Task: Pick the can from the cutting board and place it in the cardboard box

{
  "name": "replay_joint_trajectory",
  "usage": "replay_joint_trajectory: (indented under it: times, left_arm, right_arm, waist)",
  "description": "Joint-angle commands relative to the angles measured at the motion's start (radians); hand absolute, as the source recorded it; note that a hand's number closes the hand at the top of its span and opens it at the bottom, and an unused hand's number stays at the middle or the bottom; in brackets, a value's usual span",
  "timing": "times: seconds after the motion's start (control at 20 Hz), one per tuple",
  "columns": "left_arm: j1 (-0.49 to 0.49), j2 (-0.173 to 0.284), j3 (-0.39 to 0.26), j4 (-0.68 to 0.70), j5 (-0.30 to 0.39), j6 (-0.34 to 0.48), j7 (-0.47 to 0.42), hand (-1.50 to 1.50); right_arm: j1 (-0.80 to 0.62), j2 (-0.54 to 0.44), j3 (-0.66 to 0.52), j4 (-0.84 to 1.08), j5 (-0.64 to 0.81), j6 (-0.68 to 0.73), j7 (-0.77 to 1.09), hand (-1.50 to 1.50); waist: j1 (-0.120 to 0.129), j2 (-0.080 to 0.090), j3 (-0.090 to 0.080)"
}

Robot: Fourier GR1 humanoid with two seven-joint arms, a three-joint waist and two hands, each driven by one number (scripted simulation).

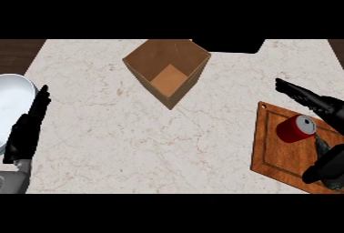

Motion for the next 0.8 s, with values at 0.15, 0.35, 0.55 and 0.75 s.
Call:
replay_joint_trajectory:
  times: [0.15, 0.35, 0.55, 0.75]
  left_arm:
    - [-0.03, 0.016, -0.012, 0.034, -0.046, 0.024, 0.056, 0.0]
    - [-0.041, 0.029, -0.004, 0.029, -0.044, 0.015, 0.071, 0.0]
    - [-0.044, 0.014, -0.032, 0.04, -0.064, 0.015, 0.072, 0.0]
    - [-0.072, 0.014, -0.026, 0.048, -0.062, 0.012, 0.094, 0.0]
  right_arm:
    - [0.0, -0.006, 0.001, 0.26, -0.036, 0.29, -0.375, -1.5]
    - [-0.074, -0.077, -0.011, 0.307, 0.063, 0.269, -0.483, -1.5]
    - [-0.143, -0.174, 0.065, 0.282, 0.261, 0.16, -0.524, -1.5]
    - [-0.18, -0.234, 0.162, 0.309, 0.401, 0.094, -0.627, -1.5]
  waist:
    - [0.005, 0.02, 0.005]
    - [0.018, 0.01, 0.004]
    - [0.036, 0.012, 0.001]
    - [0.04, 0.013, -0.001]
